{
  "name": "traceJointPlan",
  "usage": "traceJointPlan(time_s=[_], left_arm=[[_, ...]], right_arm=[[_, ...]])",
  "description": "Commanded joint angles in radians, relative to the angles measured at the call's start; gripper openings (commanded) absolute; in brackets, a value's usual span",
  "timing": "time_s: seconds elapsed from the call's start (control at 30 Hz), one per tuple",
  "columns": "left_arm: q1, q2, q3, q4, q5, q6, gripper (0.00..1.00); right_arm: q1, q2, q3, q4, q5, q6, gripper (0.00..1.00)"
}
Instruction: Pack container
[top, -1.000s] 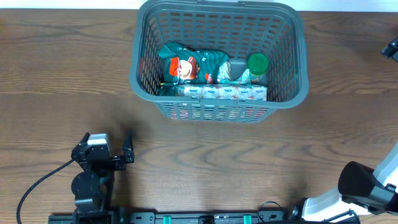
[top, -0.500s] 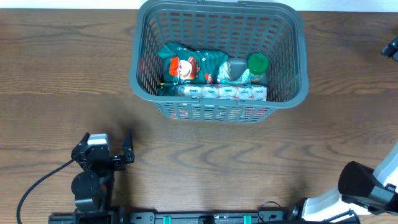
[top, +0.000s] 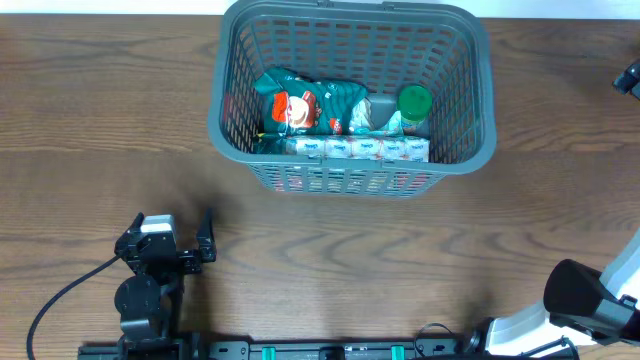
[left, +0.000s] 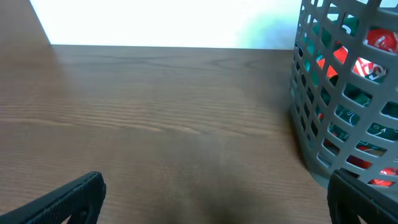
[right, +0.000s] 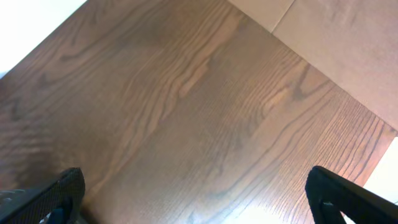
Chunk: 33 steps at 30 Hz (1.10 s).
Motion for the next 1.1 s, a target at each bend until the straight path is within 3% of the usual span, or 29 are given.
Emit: traceJointPlan(time_s=[0.0,0.37,0.63,0.8,0.9,1.07], left_arm=[[0.005,-0.008,-0.024,-0.006,0.007,0.006,0.99],[0.005,-0.008,-0.024,-0.006,0.007,0.006,0.99],[0.005,-0.008,-0.024,-0.006,0.007,0.006,0.99],[0.005,-0.008,-0.024,-0.006,0.007,0.006,0.99],[0.005,-0.008,-0.024,-0.006,0.007,0.006,0.99],[0.005,-0.008,-0.024,-0.006,0.007,0.006,0.98]], right_arm=[[0.011,0.0,0.005,-0.001,0.007,0.009,0.99],[0.237,-0.024,0.005,0.072,-0.026,0.008,0.99],[0.484,-0.125,0.005,0.248,-0.025,-0.148,0.99],[0.545,-0.213,-0.006,0.293,-0.029,-0.149,0.99],[0.546,-0.283,-0.069,0.325,-0.072,-0.193,0.99],[0.54,-0.443,-0.319,0.451,-0.133,-0.335,0.99]])
